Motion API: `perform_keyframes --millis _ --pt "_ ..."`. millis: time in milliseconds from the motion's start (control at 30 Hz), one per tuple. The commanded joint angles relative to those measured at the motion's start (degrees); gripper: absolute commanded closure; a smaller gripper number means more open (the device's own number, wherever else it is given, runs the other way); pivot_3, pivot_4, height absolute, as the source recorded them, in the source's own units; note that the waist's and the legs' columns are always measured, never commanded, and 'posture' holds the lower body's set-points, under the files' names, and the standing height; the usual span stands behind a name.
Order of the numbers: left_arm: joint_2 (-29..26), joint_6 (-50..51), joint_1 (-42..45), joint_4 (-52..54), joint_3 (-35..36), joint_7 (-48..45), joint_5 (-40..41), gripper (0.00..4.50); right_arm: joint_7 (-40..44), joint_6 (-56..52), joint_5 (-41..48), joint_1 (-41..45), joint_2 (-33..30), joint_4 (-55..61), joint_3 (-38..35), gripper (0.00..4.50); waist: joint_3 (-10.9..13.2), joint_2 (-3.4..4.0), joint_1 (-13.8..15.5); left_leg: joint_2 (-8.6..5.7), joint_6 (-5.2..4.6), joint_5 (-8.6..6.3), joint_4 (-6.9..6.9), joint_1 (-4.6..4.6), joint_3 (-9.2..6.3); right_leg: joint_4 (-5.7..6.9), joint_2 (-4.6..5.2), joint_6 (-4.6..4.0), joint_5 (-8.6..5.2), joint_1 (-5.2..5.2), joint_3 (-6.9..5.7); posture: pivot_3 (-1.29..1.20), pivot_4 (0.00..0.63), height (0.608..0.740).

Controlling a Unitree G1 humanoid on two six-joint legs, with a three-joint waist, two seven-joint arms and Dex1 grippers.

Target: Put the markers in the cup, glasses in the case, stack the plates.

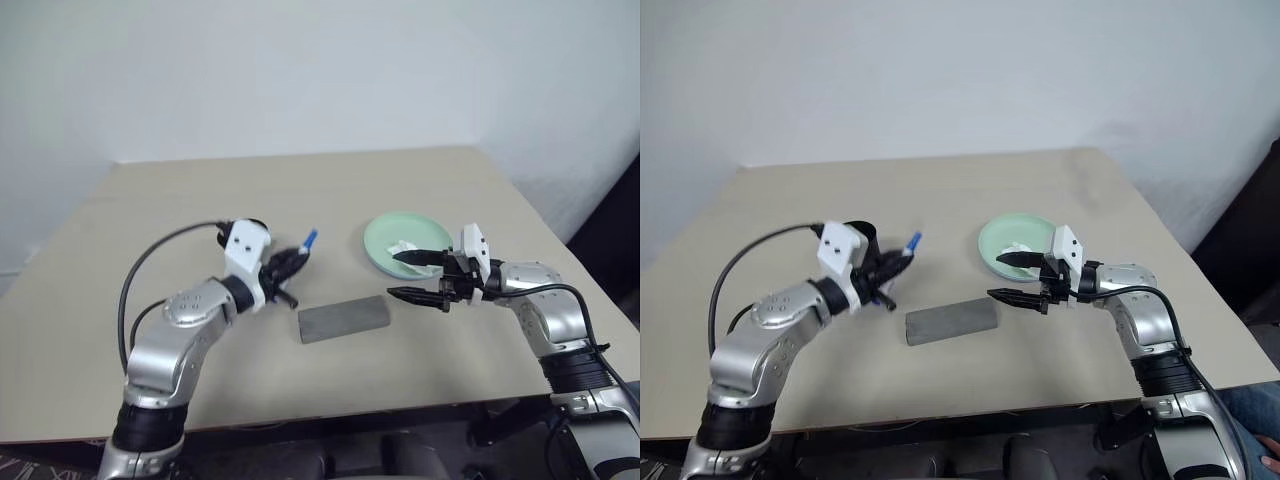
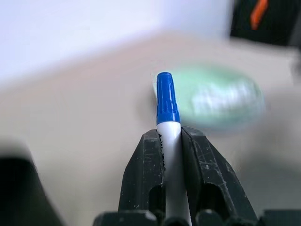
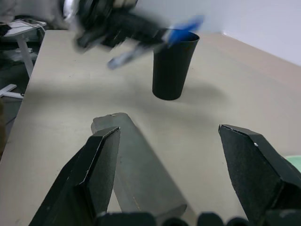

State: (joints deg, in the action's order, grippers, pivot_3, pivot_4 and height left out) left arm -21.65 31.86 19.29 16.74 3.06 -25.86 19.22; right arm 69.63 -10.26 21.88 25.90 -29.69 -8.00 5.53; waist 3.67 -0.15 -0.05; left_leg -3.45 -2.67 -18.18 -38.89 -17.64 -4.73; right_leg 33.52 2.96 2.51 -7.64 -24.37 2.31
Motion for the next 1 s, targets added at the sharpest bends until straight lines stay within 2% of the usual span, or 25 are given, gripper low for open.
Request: perform_keyframes --millis 33,233,400,633,833,1000 --pt "1.8 -15.2 5.7 -8.6 2.3 4.3 -5.6 4.36 -0.8 -1.3 2.9 0.9 0.2 4.1 -2.5 0.88 0.0 0.00 0.0 0.02 0.01 -0.01 0.01 0.01 0.02 -0.01 -0.02 -0.02 0.04 -0.01 0.01 0.00 0.000 0.740" --pt "3.2 -35.0 13.0 -25.2 1.9 7.8 -12.6 4.36 -1.7 -12.1 11.6 0.8 -0.8 11.4 -5.5 0.88 0.0 -0.01 0.3 0.00 0.01 -0.02 0.01 -0.09 -0.02 -0.21 -0.03 -0.18 0.24 -0.03 0.01 0.00 0.000 0.740" --pt "2.9 -46.1 16.0 -37.0 2.5 8.9 -15.0 4.36 -3.2 -15.2 12.9 -0.1 -2.0 14.2 -6.9 0.88 0.0 -0.01 0.3 -0.01 -0.17 -0.11 0.00 -0.18 0.01 -0.58 -0.03 -0.28 0.34 0.05 -0.02 0.00 0.000 0.740" --pt "2.8 -56.8 18.0 -47.4 3.5 13.5 -17.7 4.36 -5.5 -14.9 12.6 -2.3 -2.4 16.6 -8.0 0.88 0.0 -0.01 0.4 -0.01 -0.22 -0.16 -0.09 -0.56 -0.01 -0.69 -0.01 -0.34 0.41 -0.25 -0.06 0.00 0.000 0.740" --pt "3.7 -59.6 17.3 -49.4 3.5 14.6 -17.5 4.36 -6.2 -14.2 12.3 -3.6 -2.7 17.0 -8.5 0.88 0.0 -0.02 0.7 -0.02 -0.30 -0.25 -0.23 -0.70 -0.03 -0.74 0.00 -0.40 0.46 -0.26 -0.11 0.00 0.000 0.740" --pt "4.3 -59.9 16.2 -49.2 3.2 15.8 -17.7 2.69 -6.1 -13.5 12.1 -3.7 -2.8 16.4 -8.3 0.88 0.0 -0.02 0.8 -0.02 -0.32 -0.25 -0.33 -0.76 -0.01 -0.74 0.00 -0.33 0.51 -0.28 -0.12 0.00 0.000 0.740"
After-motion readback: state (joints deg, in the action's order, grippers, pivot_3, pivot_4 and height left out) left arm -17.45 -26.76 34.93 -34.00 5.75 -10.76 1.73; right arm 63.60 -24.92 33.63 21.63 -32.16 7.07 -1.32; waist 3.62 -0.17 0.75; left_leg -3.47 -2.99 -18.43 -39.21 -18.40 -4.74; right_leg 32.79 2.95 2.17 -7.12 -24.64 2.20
